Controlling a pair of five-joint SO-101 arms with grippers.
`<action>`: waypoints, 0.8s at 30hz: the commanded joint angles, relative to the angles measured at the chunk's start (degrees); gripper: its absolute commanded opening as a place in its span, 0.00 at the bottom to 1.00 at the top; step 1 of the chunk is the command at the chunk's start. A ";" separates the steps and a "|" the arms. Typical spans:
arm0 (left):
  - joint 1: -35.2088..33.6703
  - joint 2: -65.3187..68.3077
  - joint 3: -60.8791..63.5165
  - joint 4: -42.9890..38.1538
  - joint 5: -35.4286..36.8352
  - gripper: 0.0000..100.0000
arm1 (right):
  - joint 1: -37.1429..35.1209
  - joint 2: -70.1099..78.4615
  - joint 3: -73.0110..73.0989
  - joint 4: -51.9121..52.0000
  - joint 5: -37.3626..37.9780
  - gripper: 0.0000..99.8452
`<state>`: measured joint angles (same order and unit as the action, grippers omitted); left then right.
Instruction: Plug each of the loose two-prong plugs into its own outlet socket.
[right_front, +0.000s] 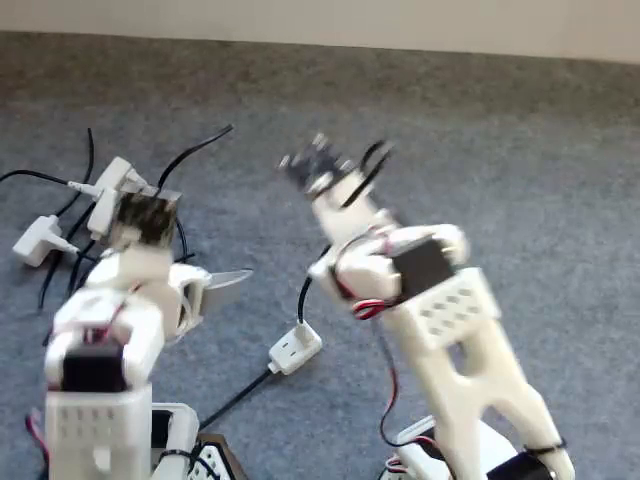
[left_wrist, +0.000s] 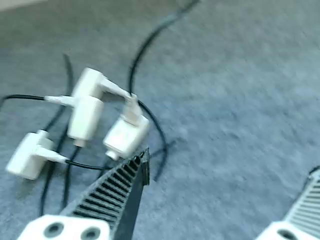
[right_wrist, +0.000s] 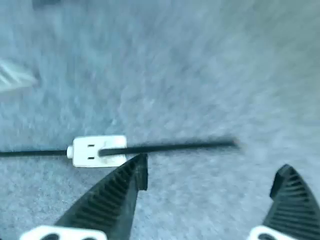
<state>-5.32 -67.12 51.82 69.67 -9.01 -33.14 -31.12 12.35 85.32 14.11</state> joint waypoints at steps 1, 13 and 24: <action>6.81 18.68 -18.15 10.73 -1.49 0.44 | 8.04 -1.01 -22.11 10.59 0.79 0.38; 15.08 57.45 -38.37 30.33 -20.40 0.44 | 39.87 -1.01 10.42 -6.81 4.04 0.38; 28.97 60.09 -20.53 13.89 -20.40 0.37 | 40.75 -1.01 50.42 -38.37 -0.26 0.38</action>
<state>21.32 -6.81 28.97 87.96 -29.32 6.95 -31.30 57.71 54.11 15.52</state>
